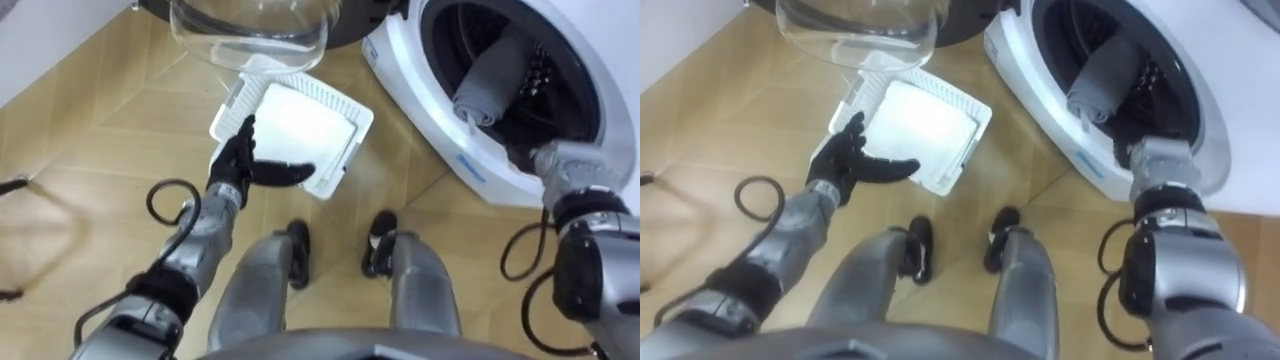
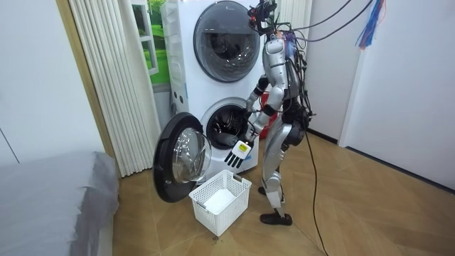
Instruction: Put towel into washing machine
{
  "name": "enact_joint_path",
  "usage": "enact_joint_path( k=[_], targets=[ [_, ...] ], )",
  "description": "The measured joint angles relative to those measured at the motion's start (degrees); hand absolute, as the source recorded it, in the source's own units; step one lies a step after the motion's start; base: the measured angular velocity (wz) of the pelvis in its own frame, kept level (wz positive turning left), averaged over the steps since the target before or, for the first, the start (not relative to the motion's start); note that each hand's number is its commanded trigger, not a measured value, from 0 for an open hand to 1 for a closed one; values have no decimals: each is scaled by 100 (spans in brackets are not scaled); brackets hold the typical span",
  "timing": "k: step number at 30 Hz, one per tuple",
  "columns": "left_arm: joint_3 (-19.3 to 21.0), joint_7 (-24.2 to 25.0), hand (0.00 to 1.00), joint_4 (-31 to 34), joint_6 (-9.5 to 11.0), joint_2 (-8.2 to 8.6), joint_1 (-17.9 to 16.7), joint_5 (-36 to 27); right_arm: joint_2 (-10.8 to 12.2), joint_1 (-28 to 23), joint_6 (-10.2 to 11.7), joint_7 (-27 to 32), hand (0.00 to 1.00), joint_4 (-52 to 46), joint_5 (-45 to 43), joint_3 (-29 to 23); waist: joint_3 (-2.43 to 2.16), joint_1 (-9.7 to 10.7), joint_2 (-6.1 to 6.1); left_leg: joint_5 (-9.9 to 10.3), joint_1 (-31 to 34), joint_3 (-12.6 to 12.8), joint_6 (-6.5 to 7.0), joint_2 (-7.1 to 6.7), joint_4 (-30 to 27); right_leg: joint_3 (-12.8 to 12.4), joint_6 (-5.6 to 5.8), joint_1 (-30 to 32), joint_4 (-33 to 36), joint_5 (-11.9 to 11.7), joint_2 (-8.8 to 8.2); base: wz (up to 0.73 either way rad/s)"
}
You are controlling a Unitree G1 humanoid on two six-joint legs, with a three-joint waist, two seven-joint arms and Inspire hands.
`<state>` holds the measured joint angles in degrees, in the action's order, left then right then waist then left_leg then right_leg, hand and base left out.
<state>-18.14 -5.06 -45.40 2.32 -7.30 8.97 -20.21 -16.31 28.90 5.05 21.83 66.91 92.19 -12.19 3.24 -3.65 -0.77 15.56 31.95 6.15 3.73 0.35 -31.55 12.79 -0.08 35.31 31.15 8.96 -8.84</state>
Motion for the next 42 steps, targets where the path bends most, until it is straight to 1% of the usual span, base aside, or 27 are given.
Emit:
enact_joint_path(
  k=[2,4,5,7,8,9,10,11,12,13,14,17,18,19,21,22,23,24,25,26,27,31,32,34,38,40,42],
  targets=[
    [4,36,0,-131,5,-27,-1,49,42,-135,1,-156,0,4,-9,4,-2,-7,6,-3,-141,-2,-4,7,115,19,9,-141,-109,-4,25,-3],
    [12,87,0,-380,11,-66,-6,84,93,-305,0,-389,0,70,-3,39,-9,-27,16,-13,-328,2,-22,35,234,16,35,-328,-294,-37,93,-6],
    [16,109,0,-534,12,-118,-37,125,129,-425,-5,-556,0,175,-4,64,-12,-29,21,-23,-464,-4,-39,46,338,22,45,-481,-421,-51,129,-4],
    [87,148,0,-655,12,-218,-137,373,196,-624,-12,-726,0,274,-122,101,-21,-26,29,-31,-690,-3,-53,54,481,11,58,-693,-564,-57,175,-6],
    [181,167,0,-677,17,-280,-283,479,230,-768,-23,-854,0,333,-250,103,-29,-24,39,-36,-822,1,-60,72,555,24,68,-844,-679,-62,207,-3],
    [298,174,0,-756,21,-309,-384,511,240,-896,-31,-958,0,438,-362,144,-49,-31,63,-44,-976,10,-74,79,681,38,83,-995,-794,-72,235,0],
    [358,176,0,-795,28,-323,-433,536,247,-989,-32,-1005,0,445,-446,207,-57,-30,75,-47,-1061,17,-79,80,737,37,90,-1081,-867,-76,252,-5],
    [475,166,0,-884,31,-347,-546,649,275,-1220,-32,-1131,0,468,-601,356,-73,-41,88,-57,-1258,6,-95,83,874,10,111,-1262,-1006,-92,294,-8],
    [600,141,0,-913,32,-367,-694,741,281,-1460,-38,-1271,0,456,-747,563,-123,-46,86,-71,-1436,8,-112,85,1030,20,119,-1426,-1124,-97,312,-8],
    [673,139,0,-937,43,-367,-790,760,280,-1583,-41,-1339,0,470,-795,630,-139,-47,85,-75,-1535,8,-118,86,1105,17,122,-1516,-1185,-99,326,-5],
    [828,130,0,-993,62,-371,-946,871,285,-1814,-80,-1492,0,537,-1161,693,-167,-46,77,-89,-1739,19,-137,88,1252,15,131,-1700,-1292,-104,355,-6],
    [1175,104,0,-1057,71,-384,-1335,1253,302,-2329,-117,-1748,0,672,-2148,857,-283,18,44,-109,-2165,16,-170,97,1506,7,148,-2120,-1577,-115,439,-8],
    [1310,108,0,-1113,72,-377,-1501,1415,310,-2532,-133,-1833,0,659,-2675,884,-298,19,28,-110,-2350,10,-173,99,1620,-18,151,-2290,-1678,-120,480,-11],
    [1362,107,0,-1152,75,-376,-1503,1463,320,-2609,-133,-1848,0,661,-2933,934,-303,31,18,-112,-2427,-4,-176,103,1651,-18,150,-2365,-1709,-121,495,-9],
    [1418,83,0,-1386,80,-376,-1569,1479,346,-2815,-142,-1921,0,720,-4037,1274,-312,64,-31,-133,-2656,-7,-212,123,1751,8,146,-2616,-1831,-123,531,2],
    [1421,79,0,-1429,81,-370,-1570,1479,357,-2841,-143,-1939,0,731,-4371,1328,-314,69,-35,-134,-2712,-5,-214,128,1779,9,142,-2679,-1871,-125,545,4],
    [1451,65,0,-1445,80,-353,-1616,1490,397,-2887,-143,-1980,0,726,-4987,1372,-314,86,-38,-135,-2825,-6,-215,136,1828,13,141,-2783,-1910,-126,564,0],
    [1516,63,0,-1449,84,-340,-1657,1495,433,-2923,-144,-2033,0,726,-5542,1440,-305,80,-58,-135,-2910,0,-216,140,1842,2,137,-2881,-1950,-129,576,0],
    [1537,57,0,-1453,84,-341,-1668,1493,450,-2926,-145,-2064,0,727,-5780,1521,-299,75,-67,-135,-2953,10,-216,147,1855,-5,137,-2919,-1952,-129,586,0],
    [1566,31,0,-1450,86,-347,-1702,1494,485,-2933,-147,-2123,0,728,-6207,1631,-310,76,-78,-140,-3000,23,-225,153,1898,-1,137,-2963,-1953,-129,594,0],
    [1569,20,0,-1451,104,-347,-1733,1495,507,-2945,-152,-2175,0,751,-6557,1725,-289,76,-93,-147,-3077,39,-236,154,1940,-5,137,-3021,-1961,-129,598,0],
    [1569,-1,0,-1480,122,-349,-1867,1481,535,-2995,-159,-2250,0,740,-7088,1942,-275,61,-132,-150,-3244,44,-241,146,2029,-8,138,-3125,-1965,-130,597,0],
    [1569,-47,0,-1482,122,-348,-1893,1480,548,-3041,-192,-2267,0,735,-7246,1968,-279,54,-147,-150,-3308,43,-241,147,2062,-8,139,-3177,-1966,-130,598,0],
    [1574,-66,0,-1574,112,-347,-1960,1482,553,-3075,-229,-2312,0,738,-7476,1974,-261,50,-122,-150,-3427,38,-241,153,2129,-5,145,-3313,-2022,-135,611,0],
    [1708,-99,0,-1705,44,-338,-2100,1534,554,-3294,-250,-2404,0,714,-7587,1967,-261,56,-98,-129,-3636,27,-273,193,2228,-11,139,-3550,-2134,-157,673,0],
    [1803,-110,0,-1704,5,-299,-2116,1588,551,-3307,-258,-2442,0,690,-7572,1965,-271,50,-79,-123,-3642,27,-285,208,2229,-15,133,-3562,-2146,-161,692,0],
    [1803,-131,0,-1704,-63,-232,-2126,1587,528,-3334,-263,-2446,0,691,-7501,1954,-302,63,-22,-122,-3664,24,-288,215,2222,-14,133,-3579,-2152,-160,701,0]
  ],
)
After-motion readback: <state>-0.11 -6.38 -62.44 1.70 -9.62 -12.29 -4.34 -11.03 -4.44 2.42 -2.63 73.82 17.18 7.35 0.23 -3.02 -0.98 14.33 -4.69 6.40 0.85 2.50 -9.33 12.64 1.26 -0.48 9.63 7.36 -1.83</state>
